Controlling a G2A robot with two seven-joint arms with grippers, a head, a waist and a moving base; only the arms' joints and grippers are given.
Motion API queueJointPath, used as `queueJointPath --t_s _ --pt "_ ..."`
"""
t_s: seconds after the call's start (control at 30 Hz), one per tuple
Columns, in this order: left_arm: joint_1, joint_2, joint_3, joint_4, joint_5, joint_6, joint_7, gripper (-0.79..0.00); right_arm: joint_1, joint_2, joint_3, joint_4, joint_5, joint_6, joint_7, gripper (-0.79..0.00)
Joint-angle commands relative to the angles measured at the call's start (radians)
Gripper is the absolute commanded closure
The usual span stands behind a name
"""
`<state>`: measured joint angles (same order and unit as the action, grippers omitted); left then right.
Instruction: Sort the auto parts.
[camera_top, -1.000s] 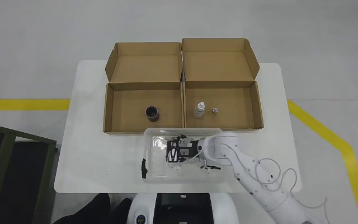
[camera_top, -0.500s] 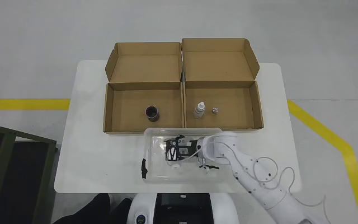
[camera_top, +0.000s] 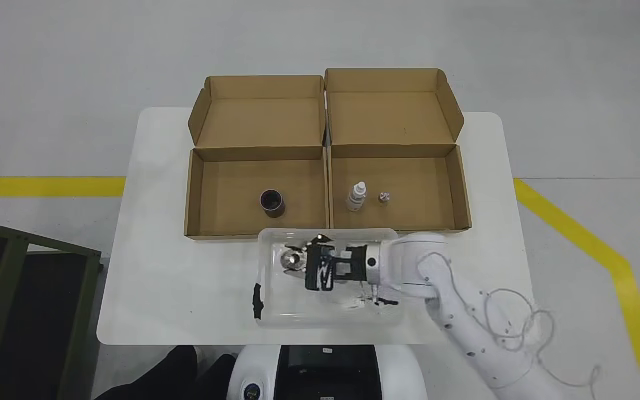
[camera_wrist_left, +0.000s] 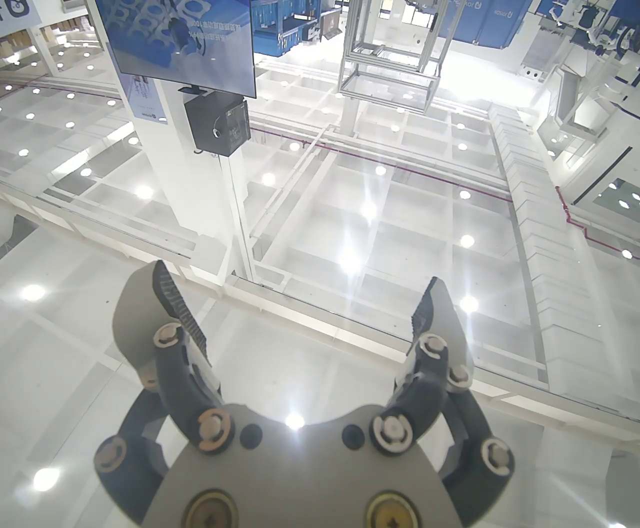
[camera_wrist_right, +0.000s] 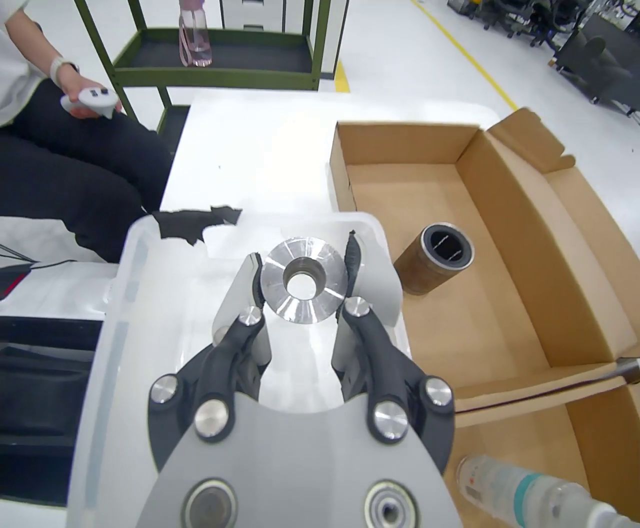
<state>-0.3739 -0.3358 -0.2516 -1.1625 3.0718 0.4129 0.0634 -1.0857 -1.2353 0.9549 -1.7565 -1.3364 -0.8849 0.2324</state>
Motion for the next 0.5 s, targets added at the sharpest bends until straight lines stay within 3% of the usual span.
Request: queueJointPath --t_s 0.0,0.47 --pt "0.000 0.000 0.000 0.000 0.000 0.000 0.000 -0.785 -0.009 0.003 0.015 -0.034 0.037 -0.002 -0.009 0.000" --pt "0.000 0.000 0.000 0.000 0.000 0.000 0.000 -0.785 0.007 0.017 0.113 -0.193 0.197 0.001 -0.066 0.000"
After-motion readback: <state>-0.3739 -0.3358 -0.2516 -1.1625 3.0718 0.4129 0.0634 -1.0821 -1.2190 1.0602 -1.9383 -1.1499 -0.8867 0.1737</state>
